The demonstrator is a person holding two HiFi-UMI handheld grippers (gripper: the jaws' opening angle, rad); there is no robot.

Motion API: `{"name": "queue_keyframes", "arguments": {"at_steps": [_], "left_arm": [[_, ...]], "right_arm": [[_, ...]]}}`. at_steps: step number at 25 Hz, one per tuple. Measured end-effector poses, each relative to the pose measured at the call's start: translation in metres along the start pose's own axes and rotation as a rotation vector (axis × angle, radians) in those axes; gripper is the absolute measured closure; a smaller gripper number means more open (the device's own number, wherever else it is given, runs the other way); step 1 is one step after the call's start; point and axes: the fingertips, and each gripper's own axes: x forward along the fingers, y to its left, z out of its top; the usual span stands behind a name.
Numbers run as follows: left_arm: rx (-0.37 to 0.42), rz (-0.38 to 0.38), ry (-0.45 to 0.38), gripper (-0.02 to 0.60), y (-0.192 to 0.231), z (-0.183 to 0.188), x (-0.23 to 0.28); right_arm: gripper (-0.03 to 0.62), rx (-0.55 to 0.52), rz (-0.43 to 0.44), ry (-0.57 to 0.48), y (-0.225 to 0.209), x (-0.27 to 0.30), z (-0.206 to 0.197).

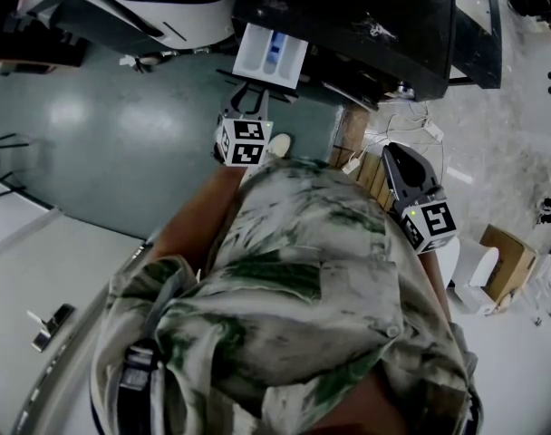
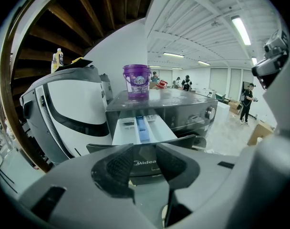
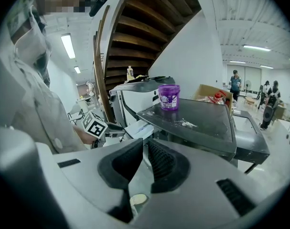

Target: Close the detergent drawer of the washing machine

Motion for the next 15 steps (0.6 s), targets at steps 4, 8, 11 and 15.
{"name": "queue_keyframes", "arguments": {"at_steps": [4,8,11,15], "left_arm": [[0.001,0.003,-0.002,0.425,0.0007,-0.0005,0.0019],[0.003,0.003,-0.01,0.426,0.0002,0.003,0.0045],[0.001,0.001,-0.013,0.425,0.0013,0.0051,0.0071],[0.001,-0.001,-0.013,0.425,0.0027,0.0091,0.0091]], "right_arm": [[0.539,0.004,-0.007,-0.002,-0.0008,-0.0013,-0.0014],[0.539,0.005,-0.016,0.001,-0.0025,-0.0031,-0.0024],[0.539,0.007,-0.023,-0.001,-0.0017,-0.0044,-0.002],[0.539,0.01,-0.037,-0.003,-0.0016,-0.007,-0.0011]]}}
